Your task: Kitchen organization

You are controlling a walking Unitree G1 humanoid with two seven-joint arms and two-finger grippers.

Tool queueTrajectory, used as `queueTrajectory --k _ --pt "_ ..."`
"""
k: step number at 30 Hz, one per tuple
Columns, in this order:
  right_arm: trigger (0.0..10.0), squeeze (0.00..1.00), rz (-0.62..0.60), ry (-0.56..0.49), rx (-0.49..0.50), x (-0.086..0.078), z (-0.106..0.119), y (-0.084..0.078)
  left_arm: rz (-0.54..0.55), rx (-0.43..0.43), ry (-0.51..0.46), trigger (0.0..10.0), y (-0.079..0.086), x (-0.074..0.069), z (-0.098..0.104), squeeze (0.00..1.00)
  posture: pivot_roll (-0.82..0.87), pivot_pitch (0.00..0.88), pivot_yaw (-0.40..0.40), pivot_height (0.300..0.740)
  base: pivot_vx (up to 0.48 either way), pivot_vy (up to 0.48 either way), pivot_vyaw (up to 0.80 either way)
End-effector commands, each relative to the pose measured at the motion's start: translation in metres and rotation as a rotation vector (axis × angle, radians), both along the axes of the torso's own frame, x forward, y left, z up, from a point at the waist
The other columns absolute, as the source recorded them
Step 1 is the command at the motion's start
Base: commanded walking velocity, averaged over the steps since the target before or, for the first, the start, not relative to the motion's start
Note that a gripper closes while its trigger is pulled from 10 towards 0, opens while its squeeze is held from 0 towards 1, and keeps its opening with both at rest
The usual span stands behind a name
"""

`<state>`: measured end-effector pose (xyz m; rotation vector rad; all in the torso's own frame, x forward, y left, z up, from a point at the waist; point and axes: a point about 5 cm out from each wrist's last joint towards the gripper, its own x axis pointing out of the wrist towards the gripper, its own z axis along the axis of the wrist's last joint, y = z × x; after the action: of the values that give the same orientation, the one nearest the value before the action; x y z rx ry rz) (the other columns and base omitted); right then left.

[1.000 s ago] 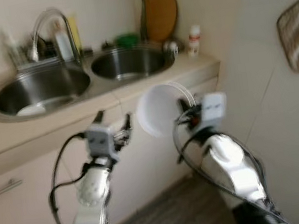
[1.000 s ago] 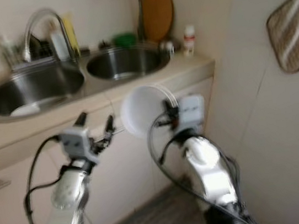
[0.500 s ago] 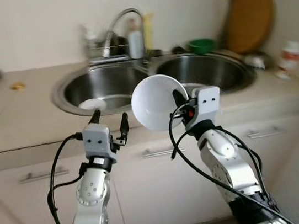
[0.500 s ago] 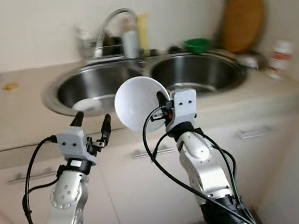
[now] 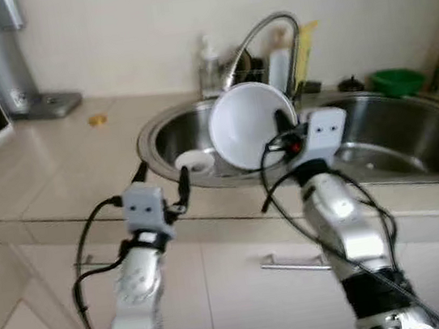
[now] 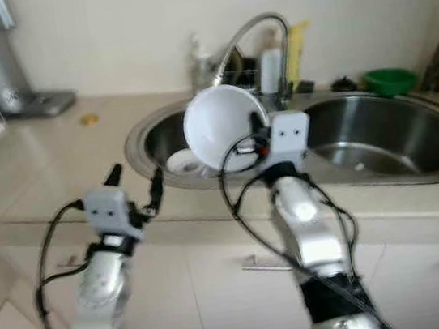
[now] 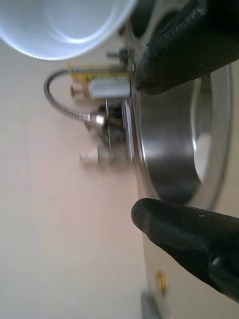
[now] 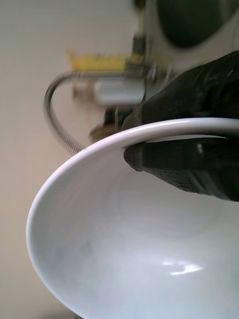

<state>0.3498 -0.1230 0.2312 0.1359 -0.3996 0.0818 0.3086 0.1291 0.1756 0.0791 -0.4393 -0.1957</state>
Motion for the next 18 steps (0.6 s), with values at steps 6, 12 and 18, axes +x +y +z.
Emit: queueTrajectory --k 6,12,18 --pt "0.0 0.0 -0.027 0.022 0.038 0.003 -0.002 -0.006 -0.015 0.011 -0.013 10.0 -0.003 0.0 0.004 0.0 0.05 0.0 -0.056 0.74 0.304 0.0 -0.8" --pt "0.6 0.0 -0.071 0.009 0.011 0.004 0.001 -0.011 -0.018 0.011 -0.012 10.0 -0.004 0.0 0.004 0.0 0.05 0.0 -0.059 0.74 0.229 0.0 -0.13" --pt "10.0 0.0 -0.157 0.093 0.004 0.015 -0.005 -0.028 -0.015 0.012 -0.01 10.0 -0.003 -0.001 0.003 0.0 0.06 0.0 -0.065 0.74 0.0 0.0 0.0"
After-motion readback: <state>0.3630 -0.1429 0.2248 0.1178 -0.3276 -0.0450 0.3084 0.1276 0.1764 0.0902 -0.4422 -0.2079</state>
